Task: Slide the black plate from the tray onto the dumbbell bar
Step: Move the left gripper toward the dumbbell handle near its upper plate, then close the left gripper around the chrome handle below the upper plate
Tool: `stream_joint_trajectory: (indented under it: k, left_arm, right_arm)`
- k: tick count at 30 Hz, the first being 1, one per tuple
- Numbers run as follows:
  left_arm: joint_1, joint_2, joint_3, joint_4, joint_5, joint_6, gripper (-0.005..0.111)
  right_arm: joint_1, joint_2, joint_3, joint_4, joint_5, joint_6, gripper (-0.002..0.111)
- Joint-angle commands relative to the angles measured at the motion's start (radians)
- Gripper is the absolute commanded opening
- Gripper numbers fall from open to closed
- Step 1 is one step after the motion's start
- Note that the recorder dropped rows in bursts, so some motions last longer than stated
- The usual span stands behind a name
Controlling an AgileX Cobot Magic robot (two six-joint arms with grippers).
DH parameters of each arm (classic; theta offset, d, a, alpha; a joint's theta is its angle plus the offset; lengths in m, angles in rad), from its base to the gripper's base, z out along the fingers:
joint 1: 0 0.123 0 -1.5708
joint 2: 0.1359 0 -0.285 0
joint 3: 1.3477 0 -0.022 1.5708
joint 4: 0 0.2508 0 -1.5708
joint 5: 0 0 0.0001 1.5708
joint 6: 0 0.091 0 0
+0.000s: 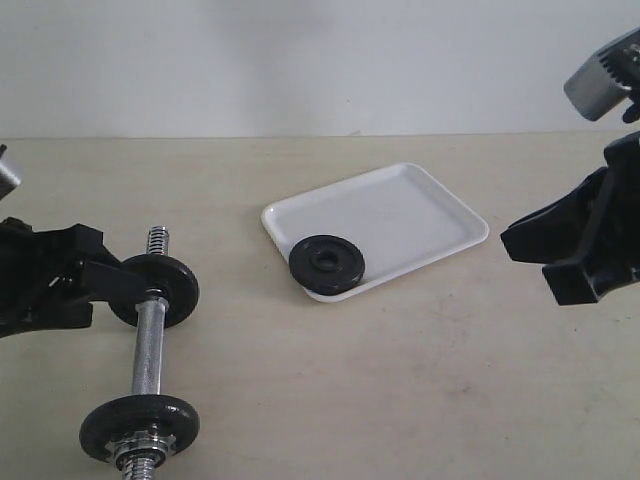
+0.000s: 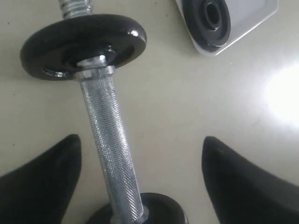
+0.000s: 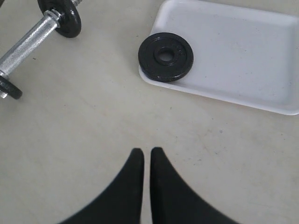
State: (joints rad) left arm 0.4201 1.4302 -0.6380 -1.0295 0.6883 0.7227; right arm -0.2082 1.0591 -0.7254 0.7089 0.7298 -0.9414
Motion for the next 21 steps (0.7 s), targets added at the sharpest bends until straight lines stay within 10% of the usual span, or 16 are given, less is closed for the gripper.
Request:
stream_joint_trajectory:
  k: [1,21]
  left_arm:
    - [-0.002,0.051,-0.003,-0.028,-0.024,-0.012,0.068]
    - [-0.227,0.101,-0.003,-0.078,-0.334,-0.046,0.068]
  right_arm:
    - [-0.002,0.000,-0.007,0.001,-0.003,-0.021,0.000]
    - [-0.002,0.000,-0.007,0.000,-0.001,-0.021,0.000]
